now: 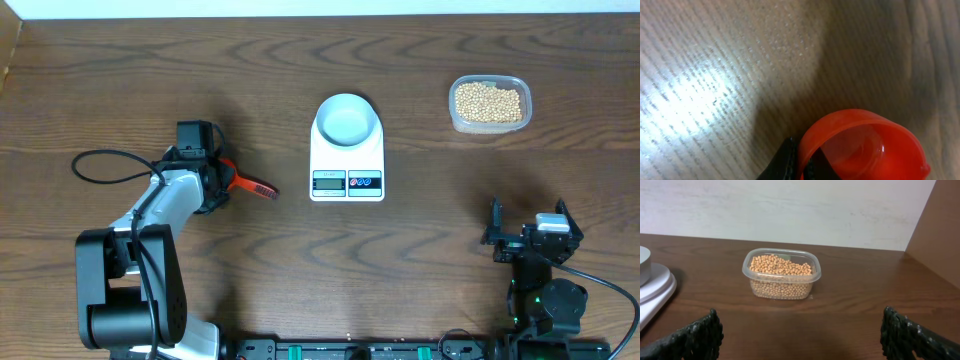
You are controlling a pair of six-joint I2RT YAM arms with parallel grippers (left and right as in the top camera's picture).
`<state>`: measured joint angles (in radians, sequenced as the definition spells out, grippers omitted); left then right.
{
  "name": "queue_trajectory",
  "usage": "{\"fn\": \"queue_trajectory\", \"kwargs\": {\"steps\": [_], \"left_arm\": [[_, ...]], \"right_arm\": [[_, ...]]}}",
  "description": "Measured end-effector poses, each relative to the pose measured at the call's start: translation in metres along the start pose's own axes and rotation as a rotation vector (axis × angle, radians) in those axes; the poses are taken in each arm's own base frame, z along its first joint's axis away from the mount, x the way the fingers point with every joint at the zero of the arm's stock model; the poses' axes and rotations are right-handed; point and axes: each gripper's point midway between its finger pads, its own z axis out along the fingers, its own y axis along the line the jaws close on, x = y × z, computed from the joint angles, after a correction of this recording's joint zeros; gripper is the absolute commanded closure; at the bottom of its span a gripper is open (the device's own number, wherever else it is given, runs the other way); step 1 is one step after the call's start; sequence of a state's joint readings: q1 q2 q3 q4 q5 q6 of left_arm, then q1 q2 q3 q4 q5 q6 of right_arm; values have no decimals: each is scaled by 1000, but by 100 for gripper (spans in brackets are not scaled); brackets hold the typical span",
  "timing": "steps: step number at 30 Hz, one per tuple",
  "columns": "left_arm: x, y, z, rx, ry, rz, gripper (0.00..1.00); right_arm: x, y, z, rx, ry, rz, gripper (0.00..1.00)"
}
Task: Scoop item into bowl and weigh 50g on scale
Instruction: 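Lift the red scoop with the left gripper and raise it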
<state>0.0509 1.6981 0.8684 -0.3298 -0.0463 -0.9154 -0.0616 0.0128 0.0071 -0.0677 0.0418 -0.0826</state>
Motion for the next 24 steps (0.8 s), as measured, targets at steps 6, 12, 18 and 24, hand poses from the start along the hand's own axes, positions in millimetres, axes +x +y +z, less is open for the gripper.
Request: {"fn": "queue_trajectory", "kwargs": {"steps": [6,12,18,24], "left_arm": [[-7,-6,-12,34,-29,-5,93],[-21,-18,-45,112,-95,-23,93],[-30,-15,-83,158,-151,-120,93],[-37,-23,-112,222,-236,-201,93]], "right_arm": [[0,0,0,0,0,0,1],[0,0,0,0,0,0,1],[0,0,0,0,0,0,1],[0,0,0,0,0,0,1]]}}
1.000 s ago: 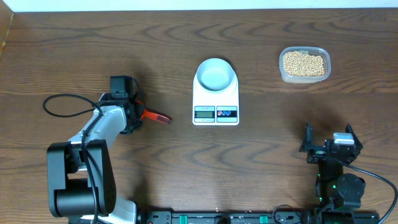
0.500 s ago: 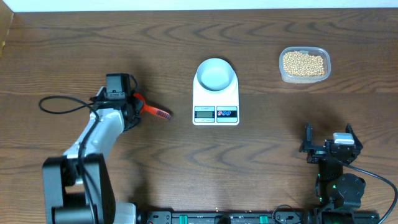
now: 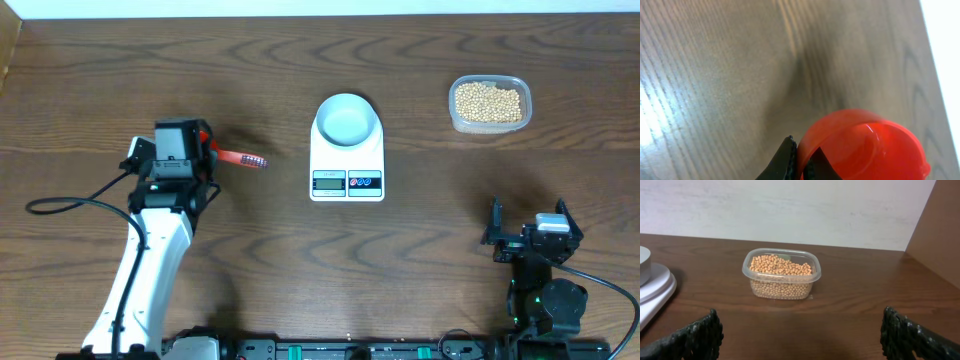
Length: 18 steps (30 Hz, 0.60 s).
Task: Scoop item into bowl and weigh 50g on scale
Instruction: 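Lift the red scoop with the left gripper and raise it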
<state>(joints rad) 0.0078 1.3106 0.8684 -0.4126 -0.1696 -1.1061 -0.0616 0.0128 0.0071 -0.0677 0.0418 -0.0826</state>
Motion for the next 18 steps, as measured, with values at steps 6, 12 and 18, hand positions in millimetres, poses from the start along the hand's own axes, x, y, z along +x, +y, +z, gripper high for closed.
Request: {"fn": "queue_trajectory", "kwargs": {"steps": [6,12,18], "left_arm": [[-6,-19,-10,55,-107,-15,93],[-16,-31,-12,99,-161,-40,93],[-17,-31,-12,98,-166,-41,93]], "right_arm": [[0,0,0,0,0,0,1],[0,0,0,0,0,0,1],[-18,5,-1,-32,-75,2,1]]}}
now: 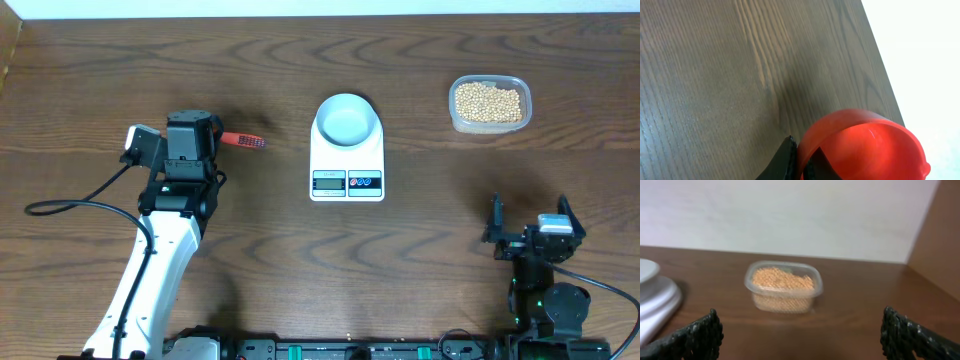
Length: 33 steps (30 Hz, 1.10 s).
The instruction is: Scoop item into bowl and weigh 50g on scale
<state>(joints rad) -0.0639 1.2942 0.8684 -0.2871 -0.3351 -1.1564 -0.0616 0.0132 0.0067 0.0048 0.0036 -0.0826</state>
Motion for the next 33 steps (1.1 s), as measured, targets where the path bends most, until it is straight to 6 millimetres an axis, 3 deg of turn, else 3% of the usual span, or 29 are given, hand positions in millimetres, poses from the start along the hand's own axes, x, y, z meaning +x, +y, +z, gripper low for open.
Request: {"fn": "queue_trajectory", "kwargs": {"steps": [4,9,13,17,21,28,33], "left_arm": [[4,-2,-1,8,19,4,93],[15,-7,-4,25,41,23,93],[22,-10,-6,36,54,38,93],[29,-14,-9,49,67,53,93],[35,-17,-11,60,78,66,93],[45,-22,-15,78,94,84,93],[46,-22,-15,79,97,78,93]], "right_arm": [[-5,17,-1,-102,-24,0,1],[-27,40,-6,-241,-115,-9,1],[-43,44,-6,-269,-180,-10,1],[-41,47,0,-287,-162,27,1],[-27,49,11,-297,-59,59,1],[-59,48,43,-309,19,88,0],[-67,55,70,-359,106,190,1]]}}
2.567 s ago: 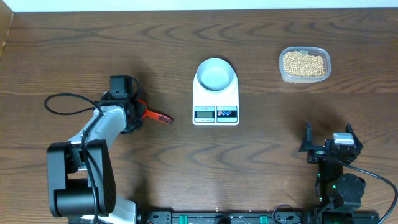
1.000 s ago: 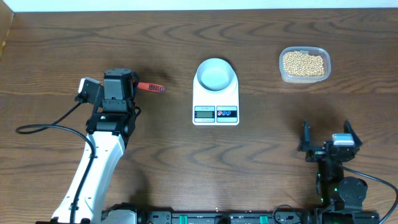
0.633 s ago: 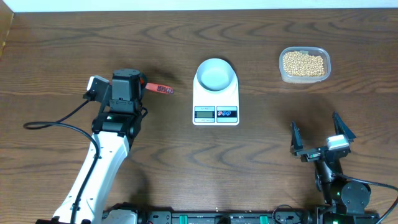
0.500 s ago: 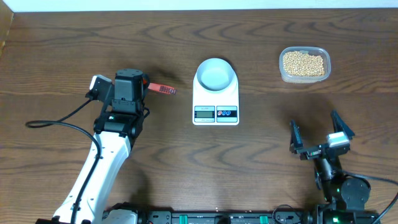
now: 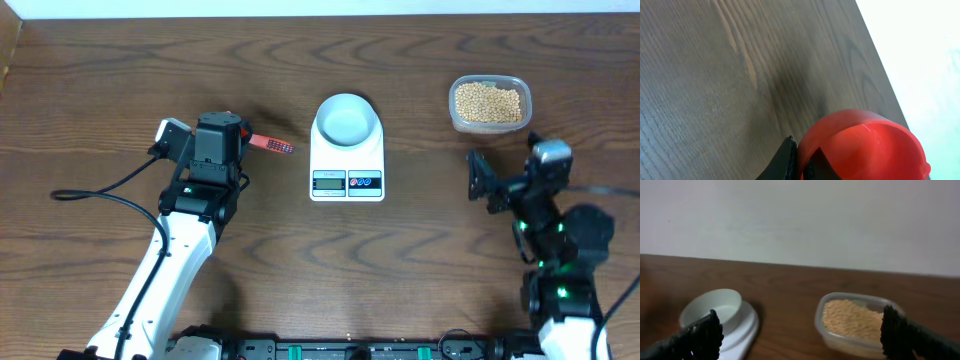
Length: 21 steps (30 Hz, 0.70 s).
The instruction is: Scoop item into bowl and weigh 50g on scale
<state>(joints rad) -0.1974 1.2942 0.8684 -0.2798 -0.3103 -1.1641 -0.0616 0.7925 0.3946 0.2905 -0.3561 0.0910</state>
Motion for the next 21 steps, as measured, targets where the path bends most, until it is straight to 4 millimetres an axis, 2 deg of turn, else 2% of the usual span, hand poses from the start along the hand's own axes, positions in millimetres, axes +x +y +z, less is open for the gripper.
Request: {"fn": "queue_trajectory", "kwargs": {"steps": [1,3,5,7,12,14,18,21], "left_arm": [[1,-1,0,3,3,-6,93],[5,-4,-2,15,11,-6,93],[9,-12,-3,42,17,-4,93],[13,-18,-5,65,26,-1,93],[17,-23,-6,87,46,-7,93],[20,-24,-6,94,65,-6,93],[31,-28,-7,114,130,-30,93],[38,-32,-9,133,173,-56,93]], "right_arm": [[0,4,10,-42,30,49,1],[1,11,16,-98,52,84,1],[2,27,22,-211,71,120,1],[12,42,22,-310,120,160,1],[28,56,21,-402,213,312,1],[25,58,21,-411,203,330,1],[-1,61,22,-444,110,316,1],[-6,70,21,-470,97,322,1]]}}
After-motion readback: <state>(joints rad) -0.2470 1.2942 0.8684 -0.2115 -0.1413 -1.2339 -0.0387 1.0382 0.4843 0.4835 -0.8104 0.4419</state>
